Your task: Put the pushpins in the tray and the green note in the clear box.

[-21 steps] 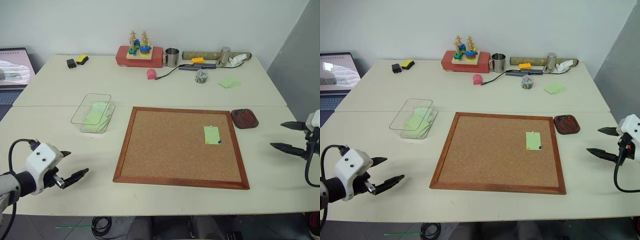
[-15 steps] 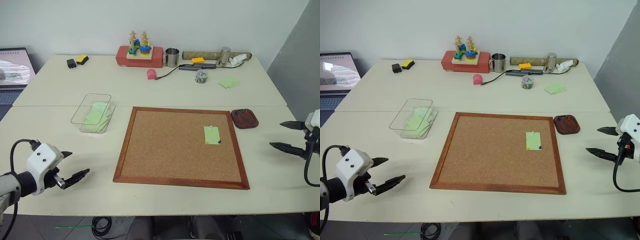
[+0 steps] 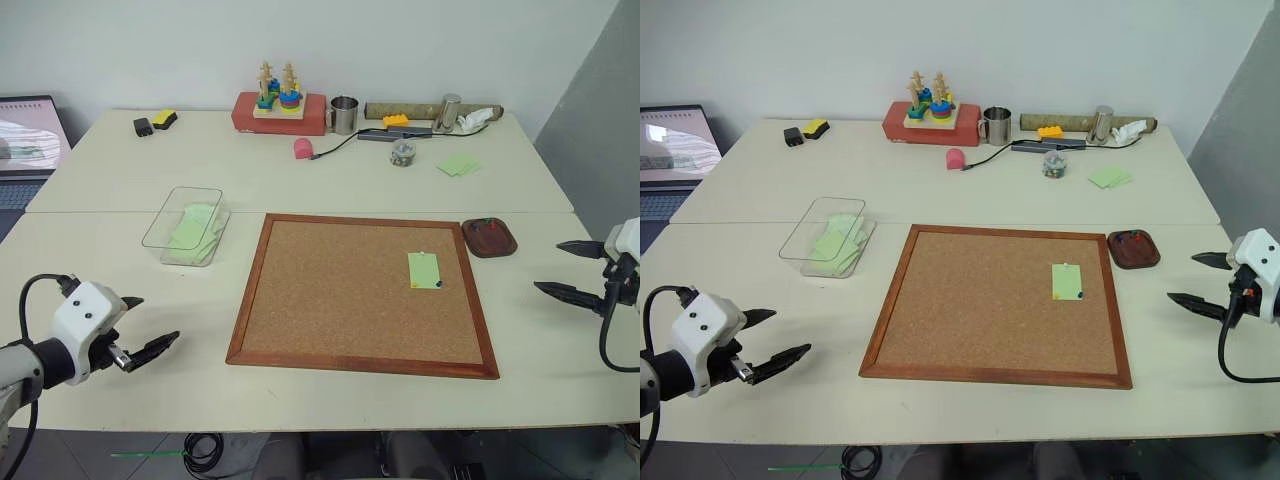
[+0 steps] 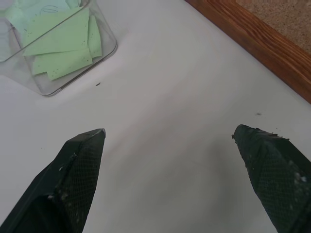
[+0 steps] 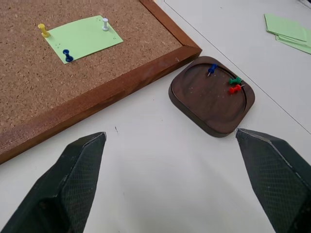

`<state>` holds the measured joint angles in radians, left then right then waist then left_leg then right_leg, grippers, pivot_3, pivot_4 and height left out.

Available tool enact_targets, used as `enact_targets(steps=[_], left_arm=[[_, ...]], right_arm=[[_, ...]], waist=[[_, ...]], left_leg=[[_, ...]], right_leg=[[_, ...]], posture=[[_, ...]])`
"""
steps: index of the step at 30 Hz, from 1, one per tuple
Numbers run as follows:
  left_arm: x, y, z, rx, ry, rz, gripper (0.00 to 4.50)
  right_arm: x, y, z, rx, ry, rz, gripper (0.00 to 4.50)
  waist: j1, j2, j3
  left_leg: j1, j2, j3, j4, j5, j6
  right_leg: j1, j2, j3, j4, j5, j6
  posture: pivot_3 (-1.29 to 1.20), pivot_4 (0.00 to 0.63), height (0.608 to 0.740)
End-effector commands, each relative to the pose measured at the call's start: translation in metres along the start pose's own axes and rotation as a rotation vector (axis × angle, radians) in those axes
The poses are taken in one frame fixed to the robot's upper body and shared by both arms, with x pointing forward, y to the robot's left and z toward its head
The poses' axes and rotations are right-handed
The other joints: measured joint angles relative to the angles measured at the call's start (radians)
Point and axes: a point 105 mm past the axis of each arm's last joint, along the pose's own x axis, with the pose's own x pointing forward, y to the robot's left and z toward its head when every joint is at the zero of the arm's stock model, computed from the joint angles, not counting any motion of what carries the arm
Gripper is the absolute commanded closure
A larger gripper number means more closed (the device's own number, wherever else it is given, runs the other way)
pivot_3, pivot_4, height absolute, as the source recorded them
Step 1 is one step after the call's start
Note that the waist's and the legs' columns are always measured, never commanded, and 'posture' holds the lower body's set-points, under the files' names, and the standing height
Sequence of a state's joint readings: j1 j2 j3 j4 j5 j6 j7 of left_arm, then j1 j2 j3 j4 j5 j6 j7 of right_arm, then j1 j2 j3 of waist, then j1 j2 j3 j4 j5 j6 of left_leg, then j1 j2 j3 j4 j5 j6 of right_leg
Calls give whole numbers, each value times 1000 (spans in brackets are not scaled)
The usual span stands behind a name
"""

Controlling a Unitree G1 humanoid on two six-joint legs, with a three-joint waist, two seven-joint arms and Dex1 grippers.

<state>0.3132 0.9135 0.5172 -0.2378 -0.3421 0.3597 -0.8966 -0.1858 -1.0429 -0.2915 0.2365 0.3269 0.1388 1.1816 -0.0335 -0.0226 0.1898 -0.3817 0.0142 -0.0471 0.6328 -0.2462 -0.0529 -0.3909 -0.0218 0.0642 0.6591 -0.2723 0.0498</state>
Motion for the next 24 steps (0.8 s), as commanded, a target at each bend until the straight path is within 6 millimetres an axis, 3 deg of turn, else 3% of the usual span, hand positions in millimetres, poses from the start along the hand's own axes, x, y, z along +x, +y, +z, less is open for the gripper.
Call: enact_targets(steps=[1,7,11,18,21,24], left_arm=[[-7,9,12,58,-41,28,0],[-5,18,23,84,-73,50,0],[-1,19,30,96,-89,2,0],[12,-3,58,58,-159,-144,0],[23,-24,85,42,-241,-249,0],[35,-48,103,44,-287,-359,423]], right_arm=[[1,3,15,-40,-38,1,44],[5,5,24,-15,-77,5,44],[8,17,31,-16,-93,27,44],[5,42,42,-3,-123,53,44],[4,54,51,6,-155,92,44],[5,63,58,0,-169,108,0]], waist=[[0,0,0],[0,0,0],[0,0,0],[2,0,0],[2,0,0],[2,0,0]], left_leg=[[0,0,0,0,0,0],[0,0,0,0,0,0],[0,0,-1,0,0,0],[0,0,-2,0,0,0],[0,0,-2,1,0,0],[0,0,-2,3,0,0]], right_leg=[[0,0,0,0,0,0],[0,0,0,1,0,0],[0,0,-1,1,0,0],[0,0,-1,1,0,0],[0,0,-2,2,0,1],[1,0,-2,3,0,2]], posture=[[0,150,740],[0,150,740],[0,150,740],[0,150,740],[0,150,740],[0,150,740]])
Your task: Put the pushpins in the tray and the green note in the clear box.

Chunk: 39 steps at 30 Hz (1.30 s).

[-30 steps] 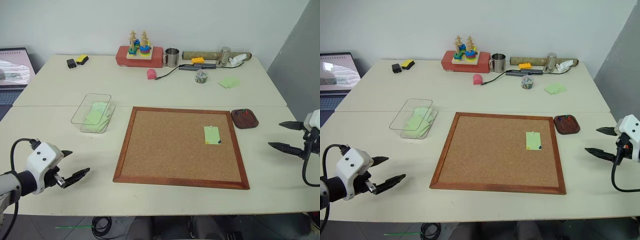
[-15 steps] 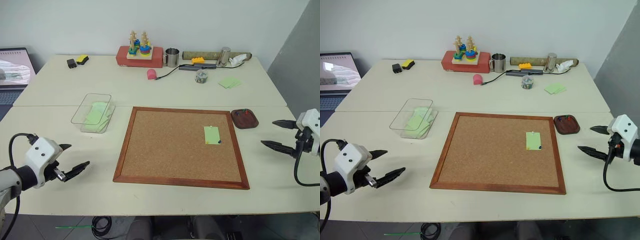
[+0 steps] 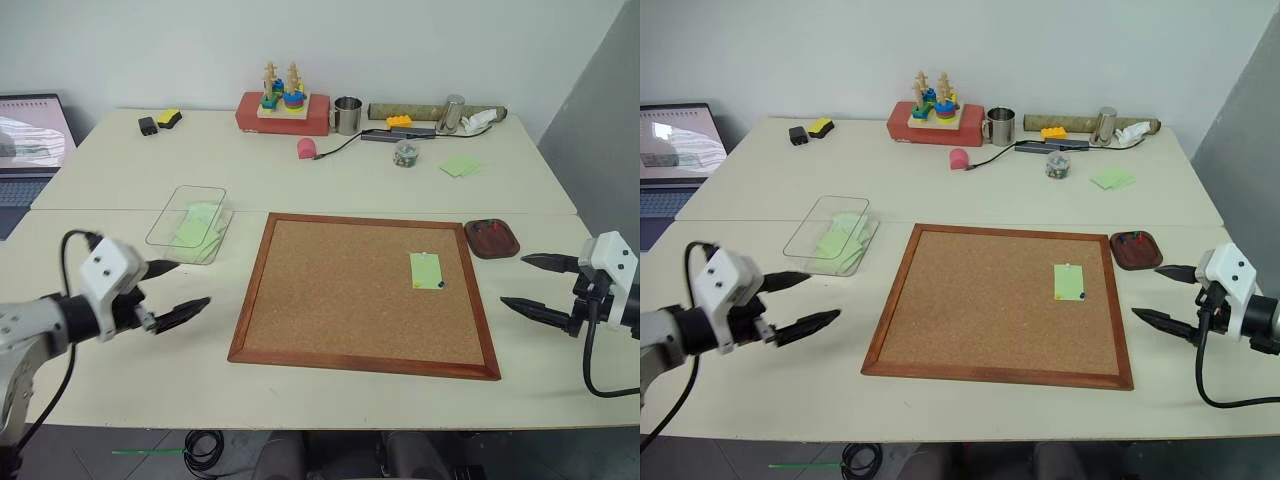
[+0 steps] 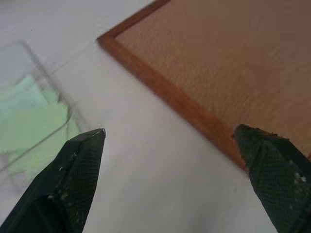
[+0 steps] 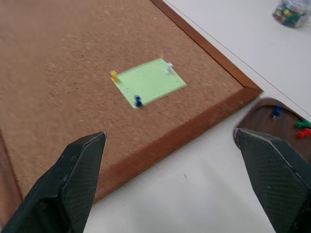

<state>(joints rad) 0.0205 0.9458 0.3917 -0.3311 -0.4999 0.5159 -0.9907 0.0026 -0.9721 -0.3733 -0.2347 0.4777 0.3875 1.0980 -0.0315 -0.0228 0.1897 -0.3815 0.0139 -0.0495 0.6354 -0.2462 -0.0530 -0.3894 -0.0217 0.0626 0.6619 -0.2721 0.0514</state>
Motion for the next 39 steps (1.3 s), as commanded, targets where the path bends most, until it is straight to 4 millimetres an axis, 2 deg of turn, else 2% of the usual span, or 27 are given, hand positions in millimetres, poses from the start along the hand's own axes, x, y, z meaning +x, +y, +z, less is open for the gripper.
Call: enact_targets(steps=[1,3,7,10,14,17,21,24,30,39], left_arm=[[24,-25,22,6,-63,-138,628],[44,-34,29,31,-91,-198,967],[85,-49,36,38,-151,-274,1762],[121,-62,38,87,-176,-334,2431],[147,-72,34,113,-194,-374,3252],[166,-76,30,102,-209,-375,3744],[190,-84,22,56,-232,-364,4481],[198,-87,20,21,-245,-356,4493],[206,-89,2,-7,-201,-335,4493],[204,-96,-3,-18,-190,-334,4493]], right_arm=[[-3,9,20,-30,-53,-7,0],[-2,15,30,-26,-79,-1,0],[-1,20,37,1,-121,-31,0],[7,30,41,20,-135,-2,0],[21,35,40,42,-136,7,0],[36,27,38,55,-142,-42,0],[69,6,31,109,-119,-124,0],[83,-4,27,104,-99,-134,0],[108,-19,16,114,-62,-127,0],[125,-24,3,121,-64,-127,0]], waist=[[1,0,0],[0,0,0],[4,0,-1],[4,0,-1],[-2,0,-1],[-3,0,-1],[-2,-1,-1],[1,-1,-1],[3,0,-1],[1,1,-2]], left_leg=[[0,-1,0,0,0,0],[0,0,0,1,0,0],[-1,-1,-2,4,0,0],[-3,-1,-2,7,0,0],[-3,-1,-1,9,0,0],[-3,-1,-1,9,0,0],[-3,-2,-1,10,0,0],[-4,-2,-1,10,0,0],[-5,-2,-2,10,0,0],[-3,-2,-2,10,0,0]], right_leg=[[1,0,0,0,0,0],[0,0,0,0,0,0],[1,1,-1,1,1,1],[1,1,0,1,2,2],[1,1,1,0,2,3],[1,1,1,1,2,3],[1,1,2,1,3,4],[0,1,1,0,6,2],[0,0,1,0,7,0],[1,0,1,1,7,0]], posture=[[0,150,740],[0,150,740],[0,150,740],[0,150,740],[0,150,740],[0,150,740],[0,150,740],[0,150,740],[0,150,740],[0,150,740]])
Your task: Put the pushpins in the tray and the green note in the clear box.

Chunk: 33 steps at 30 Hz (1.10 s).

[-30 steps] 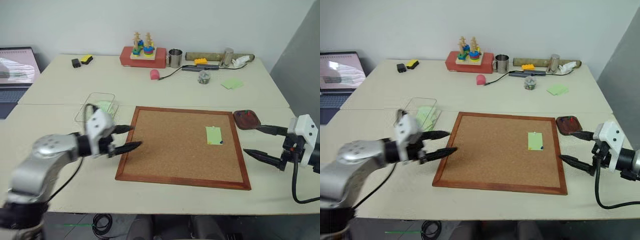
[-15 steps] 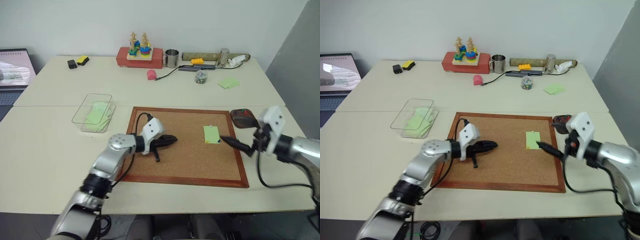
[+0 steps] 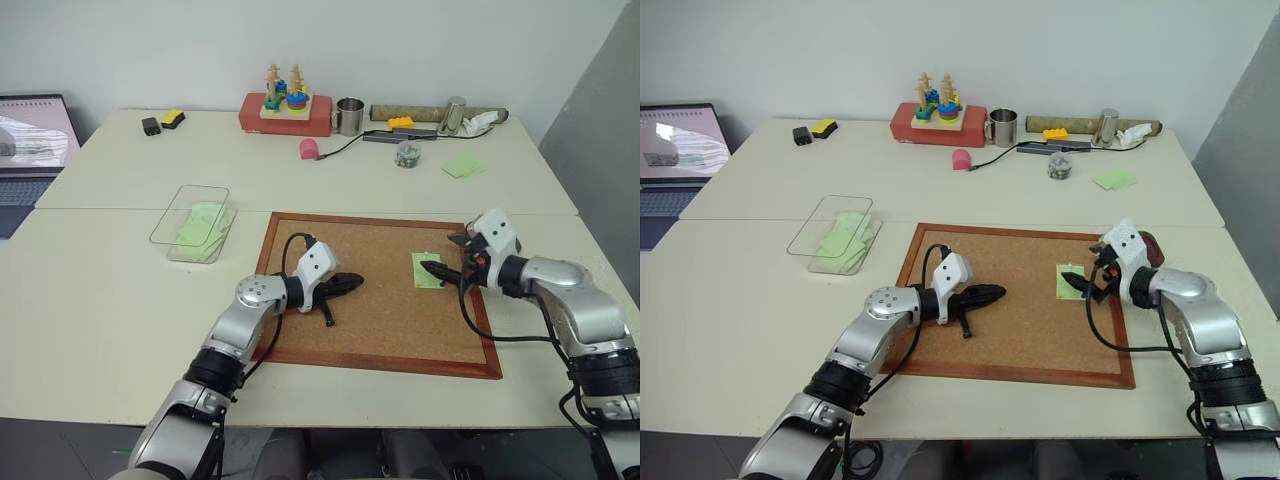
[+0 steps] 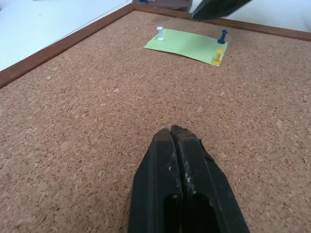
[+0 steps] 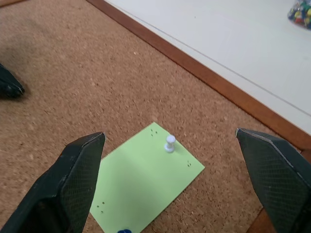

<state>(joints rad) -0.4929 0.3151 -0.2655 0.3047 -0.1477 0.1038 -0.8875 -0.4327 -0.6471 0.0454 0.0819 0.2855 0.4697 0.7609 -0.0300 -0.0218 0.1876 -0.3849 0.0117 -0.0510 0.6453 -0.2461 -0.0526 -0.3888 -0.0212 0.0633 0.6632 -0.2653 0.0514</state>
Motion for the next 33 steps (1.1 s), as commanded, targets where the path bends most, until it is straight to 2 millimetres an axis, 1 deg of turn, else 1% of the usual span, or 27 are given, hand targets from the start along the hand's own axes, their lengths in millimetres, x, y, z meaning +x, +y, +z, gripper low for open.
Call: enact_targets(steps=[1,2,6,7,8,11,16,18,21,23,24,29,33], left_arm=[[0,-6,-9,-20,31,-2,4493],[0,-7,-10,-18,34,-3,4493],[1,-6,-9,-15,40,-3,4500],[1,-6,-9,-15,41,-3,4500],[1,-6,-9,-14,42,-2,4500],[2,-6,-8,-14,43,-1,4500],[3,-6,-7,-14,42,0,4500],[3,-6,-7,-13,43,-2,4500],[3,-6,-7,-13,45,-2,4500],[3,-6,-8,-14,47,-1,4500],[3,-6,-8,-14,48,-1,4500],[3,-6,-9,-14,53,0,4500],[3,-6,-11,-18,57,4,4500]], right_arm=[[4,-3,15,-54,-56,-5,0],[5,-4,14,-56,-58,-7,0],[11,-7,10,-48,-64,-20,645],[12,-8,10,-47,-65,-23,937],[13,-8,9,-45,-66,-24,1035],[15,-9,7,-41,-66,-25,1631],[19,-6,4,-35,-70,-22,2801],[21,-6,3,-33,-70,-20,3183],[21,-5,3,-32,-72,-17,3882],[21,-4,3,-31,-71,-13,4191],[21,-4,2,-31,-71,-12,4460],[19,-2,5,-33,-79,-3,4494],[15,0,17,-36,-123,-3,4494]], waist=[[0,0,0],[-1,0,0],[-1,0,0],[-1,0,0],[-1,0,0],[-1,0,0],[-1,0,0],[-1,0,0],[-1,0,0],[-1,1,0],[-1,1,0],[-1,1,0],[-1,1,0]], left_leg=[[0,0,0,0,0,0],[0,0,0,0,0,0],[0,0,0,0,0,0],[0,0,0,0,0,0],[0,0,0,0,0,0],[0,0,0,0,0,0],[0,0,0,0,0,0],[0,0,0,0,0,0],[0,0,0,0,0,0],[0,0,0,0,0,0],[0,0,0,0,0,0],[0,0,0,0,0,0],[0,0,0,0,0,0]], right_leg=[[0,0,0,0,0,0],[0,0,0,0,0,0],[0,0,0,0,0,0],[0,0,0,0,0,0],[0,0,0,0,0,0],[0,0,0,0,0,0],[0,0,0,0,0,0],[0,0,0,0,0,0],[0,0,0,0,0,0],[0,0,0,0,0,0],[0,0,0,0,0,0],[0,0,0,0,0,0],[0,0,0,0,0,0]], posture=[[0,150,740],[0,150,740],[0,150,740],[0,150,740],[0,150,740],[0,150,740],[0,150,740],[0,150,740],[0,150,740],[0,150,740],[0,150,740],[0,150,740],[0,150,740]])
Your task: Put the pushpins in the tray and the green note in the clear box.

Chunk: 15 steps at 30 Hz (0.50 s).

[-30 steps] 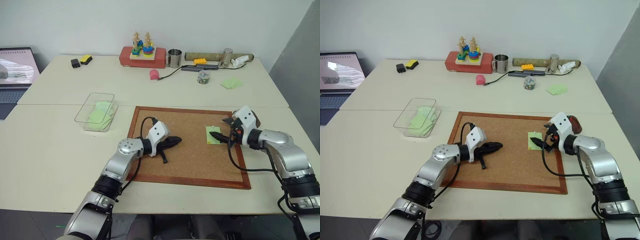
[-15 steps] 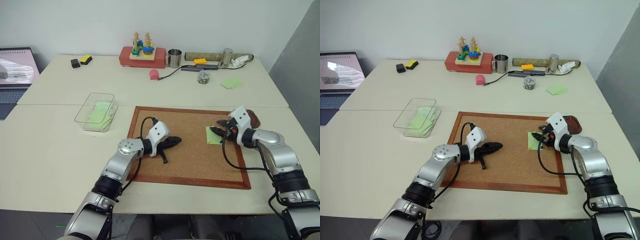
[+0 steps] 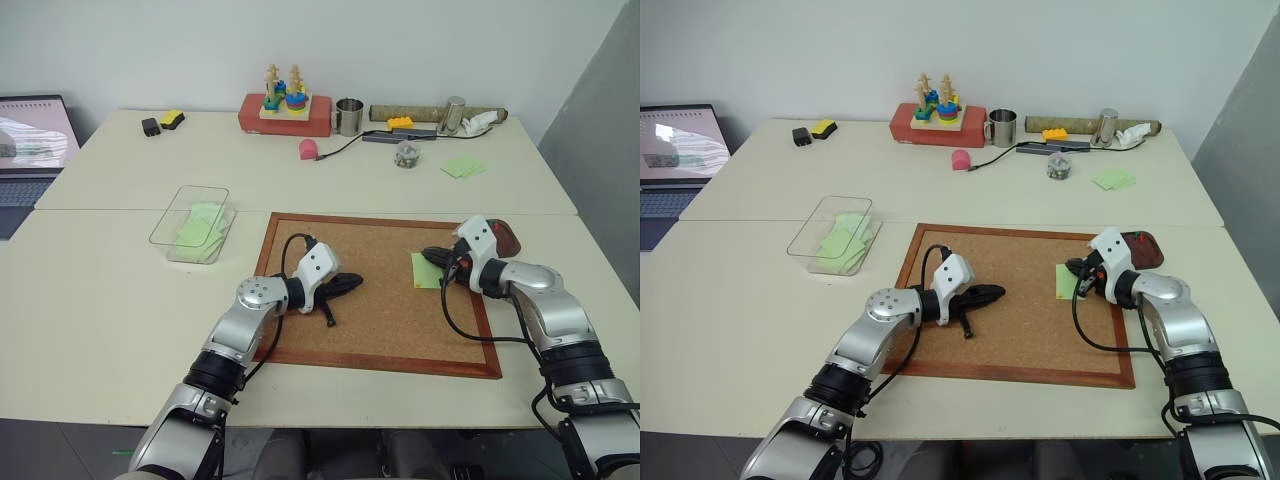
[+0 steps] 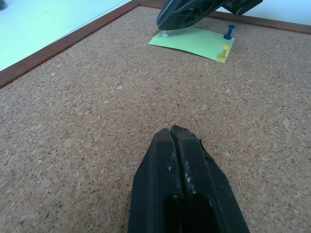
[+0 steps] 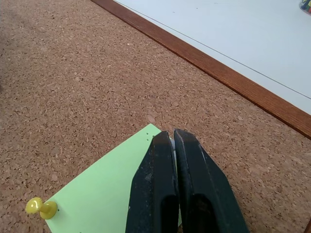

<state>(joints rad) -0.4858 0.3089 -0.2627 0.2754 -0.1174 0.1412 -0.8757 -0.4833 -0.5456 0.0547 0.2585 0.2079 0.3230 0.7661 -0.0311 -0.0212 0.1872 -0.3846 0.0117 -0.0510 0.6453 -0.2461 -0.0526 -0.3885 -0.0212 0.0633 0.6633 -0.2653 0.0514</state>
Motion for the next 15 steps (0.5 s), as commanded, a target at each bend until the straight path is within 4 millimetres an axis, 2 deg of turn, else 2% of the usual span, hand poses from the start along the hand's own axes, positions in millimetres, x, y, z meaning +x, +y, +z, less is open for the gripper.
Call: enact_targets(steps=[1,6,15], left_arm=[[2,-5,-11,-22,33,-7,4500],[4,-8,-13,-30,40,-14,4500],[4,-13,-17,-35,57,-24,4500]], right_arm=[[-7,0,29,-39,-94,3,4494],[-13,-2,37,-55,-131,-27,4494],[-24,-1,39,-51,-160,-66,4494]], waist=[[0,0,0],[1,0,0],[0,0,0]], left_leg=[[0,0,0,0,0,0],[0,0,0,0,0,0],[0,0,0,0,0,0]], right_leg=[[0,0,0,0,0,0],[0,0,0,0,0,0],[0,0,0,0,0,0]], posture=[[0,150,740],[0,150,740],[0,150,740]])
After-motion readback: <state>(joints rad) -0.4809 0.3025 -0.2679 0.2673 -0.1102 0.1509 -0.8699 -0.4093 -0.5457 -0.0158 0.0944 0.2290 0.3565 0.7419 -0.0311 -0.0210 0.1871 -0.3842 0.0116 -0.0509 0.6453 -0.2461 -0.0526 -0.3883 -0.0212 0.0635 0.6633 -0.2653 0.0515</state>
